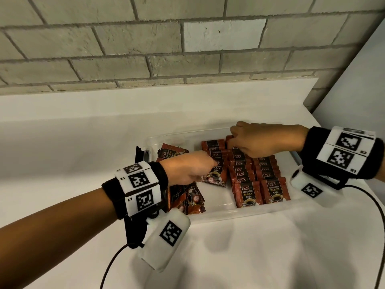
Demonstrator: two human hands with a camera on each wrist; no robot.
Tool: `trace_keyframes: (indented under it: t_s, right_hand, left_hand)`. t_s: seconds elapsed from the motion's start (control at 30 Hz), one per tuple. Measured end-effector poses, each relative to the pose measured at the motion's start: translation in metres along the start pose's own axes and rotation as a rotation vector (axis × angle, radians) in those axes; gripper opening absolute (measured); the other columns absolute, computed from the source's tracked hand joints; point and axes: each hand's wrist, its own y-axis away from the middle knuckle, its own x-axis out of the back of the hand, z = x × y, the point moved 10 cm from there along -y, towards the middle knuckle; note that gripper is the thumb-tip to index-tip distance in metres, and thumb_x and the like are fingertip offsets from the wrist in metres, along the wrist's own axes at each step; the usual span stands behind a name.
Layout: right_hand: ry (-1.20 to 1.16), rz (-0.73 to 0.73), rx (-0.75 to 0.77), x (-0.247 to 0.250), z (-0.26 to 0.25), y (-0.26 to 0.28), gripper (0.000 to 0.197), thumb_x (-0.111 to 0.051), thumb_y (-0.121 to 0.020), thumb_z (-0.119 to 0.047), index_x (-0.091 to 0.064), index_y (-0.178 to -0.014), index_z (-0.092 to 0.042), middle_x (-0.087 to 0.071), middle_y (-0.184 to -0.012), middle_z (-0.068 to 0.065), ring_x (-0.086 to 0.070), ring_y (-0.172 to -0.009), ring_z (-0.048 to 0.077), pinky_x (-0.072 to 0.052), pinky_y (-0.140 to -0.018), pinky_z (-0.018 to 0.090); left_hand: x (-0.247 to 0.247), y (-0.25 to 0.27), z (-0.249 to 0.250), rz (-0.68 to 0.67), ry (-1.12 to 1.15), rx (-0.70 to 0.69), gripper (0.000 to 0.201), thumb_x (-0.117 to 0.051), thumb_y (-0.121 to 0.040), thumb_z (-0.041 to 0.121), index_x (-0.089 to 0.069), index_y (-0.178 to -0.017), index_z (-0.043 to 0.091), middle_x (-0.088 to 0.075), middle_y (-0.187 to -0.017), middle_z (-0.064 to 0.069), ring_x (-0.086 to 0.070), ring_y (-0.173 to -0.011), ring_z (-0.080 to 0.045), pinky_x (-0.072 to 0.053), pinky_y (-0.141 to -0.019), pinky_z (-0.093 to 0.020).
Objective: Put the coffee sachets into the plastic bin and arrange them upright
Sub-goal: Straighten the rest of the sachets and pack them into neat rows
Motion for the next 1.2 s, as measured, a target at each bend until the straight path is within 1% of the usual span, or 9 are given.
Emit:
trace_keyframes:
  t_s: [0.1, 0.2, 0.3, 0.4, 0.5, 0.63, 0.93, 1.07, 1.2]
  right_hand:
    - [-0.067, 0.030, -0.065, 0.002, 0.009, -0.004, 0.027, -0.033, -0.098, -0.010, -0.050, -0.119, -0.009, -0.031, -0.096, 0.000, -0.037, -0.103, 0.019, -0.045, -0.081, 0.033]
    - [-0.112, 0.014, -0.085, 0.000, 0.011, -0.008, 0.030, -0.033, -0.097, -0.008, -0.052, -0.120, -0.011, -0.032, -0.094, 0.001, -0.041, -0.106, 0.023, -0.047, -0.083, 0.036]
    - [-0.146, -0.013, -0.085, -0.004, 0.010, -0.011, 0.030, -0.033, -0.098, -0.011, -0.055, -0.119, -0.012, -0.034, -0.094, 0.002, -0.044, -0.105, 0.024, -0.047, -0.084, 0.037]
    - [-0.166, -0.047, -0.079, -0.010, 0.007, -0.014, 0.032, -0.034, -0.098, -0.013, -0.056, -0.121, -0.012, -0.035, -0.097, 0.002, -0.044, -0.107, 0.026, -0.047, -0.088, 0.040]
    - [-0.159, -0.074, -0.081, -0.012, 0.007, -0.015, 0.031, -0.034, -0.099, -0.015, -0.057, -0.119, -0.010, -0.036, -0.098, 0.003, -0.044, -0.108, 0.026, -0.047, -0.090, 0.042]
    - [-0.143, -0.072, -0.068, -0.010, 0.004, -0.016, 0.034, -0.034, -0.098, -0.016, -0.057, -0.122, -0.012, -0.037, -0.100, 0.003, -0.044, -0.108, 0.025, -0.047, -0.090, 0.040]
    - [-0.252, -0.048, -0.052, -0.005, 0.003, -0.011, 0.041, -0.031, -0.101, -0.016, -0.047, -0.138, -0.019, -0.039, -0.109, 0.007, -0.042, -0.112, 0.025, -0.042, -0.090, 0.033]
    - [-0.290, -0.045, 0.007, -0.004, -0.008, -0.006, 0.049, -0.032, -0.100, -0.013, -0.035, -0.144, -0.032, -0.031, -0.105, 0.001, -0.042, -0.103, 0.020, -0.044, -0.085, 0.030]
    - [-0.222, -0.093, 0.032, -0.015, -0.018, -0.006, 0.053, -0.032, -0.099, -0.011, -0.032, -0.145, -0.037, -0.035, -0.117, 0.005, -0.038, -0.117, 0.025, -0.044, -0.091, 0.033]
  left_hand:
    - [-0.016, -0.002, 0.004, -0.159, -0.353, -0.042, 0.038, -0.036, -0.095, -0.004, -0.055, -0.127, 0.005, -0.053, -0.110, 0.000, -0.055, -0.079, -0.011, -0.046, -0.067, -0.020]
    - [-0.037, -0.014, -0.014, -0.358, -0.652, 0.063, 0.039, -0.036, -0.100, 0.011, -0.042, -0.139, 0.008, -0.059, -0.080, -0.003, -0.051, -0.061, -0.011, -0.046, -0.059, -0.021]
    - [-0.037, -0.032, -0.030, -0.354, -0.839, 0.167, 0.043, -0.029, -0.103, 0.028, -0.048, -0.135, 0.006, -0.057, -0.073, -0.001, -0.048, -0.055, -0.012, -0.044, -0.050, -0.019]
    - [-0.034, -0.043, -0.031, -0.299, -0.858, 0.195, 0.038, -0.034, -0.102, 0.027, -0.061, -0.113, 0.003, -0.061, -0.079, -0.003, -0.046, -0.052, -0.010, -0.043, -0.049, -0.013]
    - [-0.039, -0.039, -0.027, -0.349, -0.951, 0.196, 0.037, -0.032, -0.100, 0.011, -0.044, -0.132, -0.003, -0.065, -0.101, -0.016, -0.043, -0.054, -0.014, -0.049, -0.067, -0.026]
    - [-0.041, -0.036, -0.021, -0.344, -1.000, 0.148, 0.049, -0.025, -0.100, 0.009, -0.018, -0.148, 0.008, -0.051, -0.073, -0.002, -0.041, -0.053, -0.011, -0.037, -0.048, -0.020]
    - [-0.041, -0.030, -0.009, -0.337, -0.960, 0.057, 0.055, -0.022, -0.097, 0.005, -0.013, -0.151, 0.012, -0.053, -0.095, -0.005, -0.042, -0.057, -0.010, -0.038, -0.047, -0.020]
    - [-0.039, -0.028, -0.009, -0.334, -0.938, 0.047, 0.056, -0.020, -0.096, 0.005, -0.013, -0.151, 0.013, -0.052, -0.085, -0.004, -0.044, -0.058, -0.011, -0.041, -0.049, -0.020]
    - [-0.041, -0.024, -0.008, -0.344, -0.926, 0.022, 0.056, -0.021, -0.096, 0.004, -0.015, -0.151, 0.014, -0.052, -0.096, -0.005, -0.044, -0.057, -0.010, -0.041, -0.049, -0.020]
